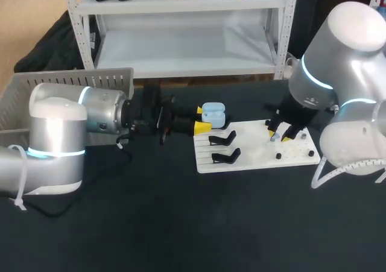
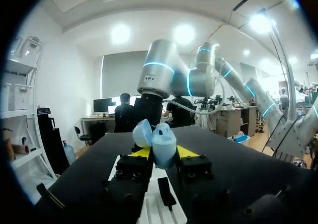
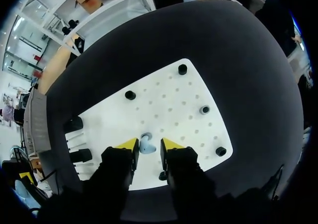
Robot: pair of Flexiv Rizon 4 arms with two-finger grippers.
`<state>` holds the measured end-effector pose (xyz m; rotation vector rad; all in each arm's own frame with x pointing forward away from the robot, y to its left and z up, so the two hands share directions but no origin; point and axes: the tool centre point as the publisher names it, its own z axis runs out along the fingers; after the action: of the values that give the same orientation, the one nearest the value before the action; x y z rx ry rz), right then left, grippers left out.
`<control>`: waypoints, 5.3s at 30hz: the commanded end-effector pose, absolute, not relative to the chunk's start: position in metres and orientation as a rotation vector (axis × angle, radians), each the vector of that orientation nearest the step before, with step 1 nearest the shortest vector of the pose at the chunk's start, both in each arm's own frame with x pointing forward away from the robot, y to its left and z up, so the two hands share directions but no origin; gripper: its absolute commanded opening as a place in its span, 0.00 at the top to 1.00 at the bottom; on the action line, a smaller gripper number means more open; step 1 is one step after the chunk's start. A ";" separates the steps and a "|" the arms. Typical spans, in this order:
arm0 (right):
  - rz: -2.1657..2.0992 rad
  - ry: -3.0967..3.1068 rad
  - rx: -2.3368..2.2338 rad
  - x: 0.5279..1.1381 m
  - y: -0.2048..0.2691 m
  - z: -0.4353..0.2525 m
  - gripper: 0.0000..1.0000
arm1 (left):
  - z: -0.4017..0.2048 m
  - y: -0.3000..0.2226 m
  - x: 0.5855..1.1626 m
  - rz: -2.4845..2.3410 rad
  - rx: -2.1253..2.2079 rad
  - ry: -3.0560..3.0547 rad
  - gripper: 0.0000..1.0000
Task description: Pick up each earbud case from the left stands, insert the matching earbuds, close the lid, and place the case in the box.
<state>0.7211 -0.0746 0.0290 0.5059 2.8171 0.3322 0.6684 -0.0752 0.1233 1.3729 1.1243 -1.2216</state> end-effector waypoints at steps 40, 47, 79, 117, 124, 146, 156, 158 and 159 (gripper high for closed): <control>0.258 2.840 0.601 0.703 -0.087 0.105 1.00 | 0.122 -0.075 0.669 -1.223 1.372 1.121 1.00; 0.176 2.865 0.545 0.686 -0.073 0.155 1.00 | 0.122 -0.075 0.669 -1.223 1.372 1.121 1.00; 0.054 2.852 0.202 0.644 0.001 0.227 1.00 | 0.122 -0.075 0.669 -1.223 1.372 1.121 1.00; 0.025 2.947 -0.209 0.644 0.092 0.205 1.00 | 0.122 -0.075 0.669 -1.223 1.372 1.121 1.00; 0.037 2.944 -0.208 0.640 0.092 0.206 1.00 | 0.121 -0.076 0.669 -1.219 1.370 1.142 1.00; 0.054 2.963 -0.211 0.642 0.088 0.189 1.00 | 0.120 -0.078 0.669 -1.195 1.311 1.204 1.00; 0.061 2.959 -0.219 0.644 0.091 0.186 1.00 | 0.120 -0.078 0.669 -1.195 1.311 1.204 1.00; 0.062 2.957 -0.223 0.645 0.092 0.186 1.00 | 0.120 -0.078 0.669 -1.195 1.311 1.204 1.00; 0.062 2.956 -0.225 0.645 0.092 0.185 1.00 | 0.120 -0.078 0.669 -1.195 1.311 1.204 1.00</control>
<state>0.6443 0.0911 0.1867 -0.2234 2.9582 0.0625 0.6708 -0.0774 0.1200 1.3163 1.2021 -1.2016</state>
